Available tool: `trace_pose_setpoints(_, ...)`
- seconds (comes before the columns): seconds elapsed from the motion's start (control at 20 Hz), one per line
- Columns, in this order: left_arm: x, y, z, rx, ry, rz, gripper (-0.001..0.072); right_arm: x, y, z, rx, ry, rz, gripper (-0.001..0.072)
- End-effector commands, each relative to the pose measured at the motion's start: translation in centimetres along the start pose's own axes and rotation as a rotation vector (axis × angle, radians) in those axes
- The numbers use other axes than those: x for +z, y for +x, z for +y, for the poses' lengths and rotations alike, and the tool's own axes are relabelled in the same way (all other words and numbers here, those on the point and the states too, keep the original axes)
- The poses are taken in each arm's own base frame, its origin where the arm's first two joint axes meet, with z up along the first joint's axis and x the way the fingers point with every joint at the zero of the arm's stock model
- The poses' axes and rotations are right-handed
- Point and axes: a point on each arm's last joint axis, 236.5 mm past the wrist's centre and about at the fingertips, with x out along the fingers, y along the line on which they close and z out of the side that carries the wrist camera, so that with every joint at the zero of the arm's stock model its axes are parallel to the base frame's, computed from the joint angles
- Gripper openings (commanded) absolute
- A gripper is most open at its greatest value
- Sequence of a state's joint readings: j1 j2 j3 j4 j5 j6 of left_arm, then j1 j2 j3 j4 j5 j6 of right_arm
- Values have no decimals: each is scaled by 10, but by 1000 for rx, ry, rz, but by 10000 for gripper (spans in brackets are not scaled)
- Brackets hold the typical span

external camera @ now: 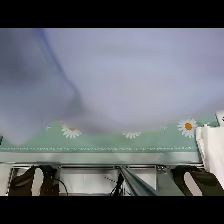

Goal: Fold the shirts.

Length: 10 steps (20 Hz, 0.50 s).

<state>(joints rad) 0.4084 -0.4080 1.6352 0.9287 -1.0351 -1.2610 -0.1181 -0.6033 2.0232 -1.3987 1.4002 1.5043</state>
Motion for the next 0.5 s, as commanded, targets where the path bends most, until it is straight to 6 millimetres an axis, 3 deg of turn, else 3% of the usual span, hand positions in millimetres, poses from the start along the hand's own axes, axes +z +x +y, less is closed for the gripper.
trace_pose_setpoints(0.0,-25,-17,-7,-53,16,99,16,-28,-9,-2,-14,12,101,21)
trace_pose_setpoints(0.15,-88,0,-4,-80,-96,287,17,-76,27,-5,-3,37,258,21)
trace_pose_setpoints(0.3,-161,23,-4,-113,-252,450,17,-145,74,2,52,93,435,21)
trace_pose_setpoints(0.45,-263,42,-16,-180,-461,656,17,-227,129,13,118,175,578,21)
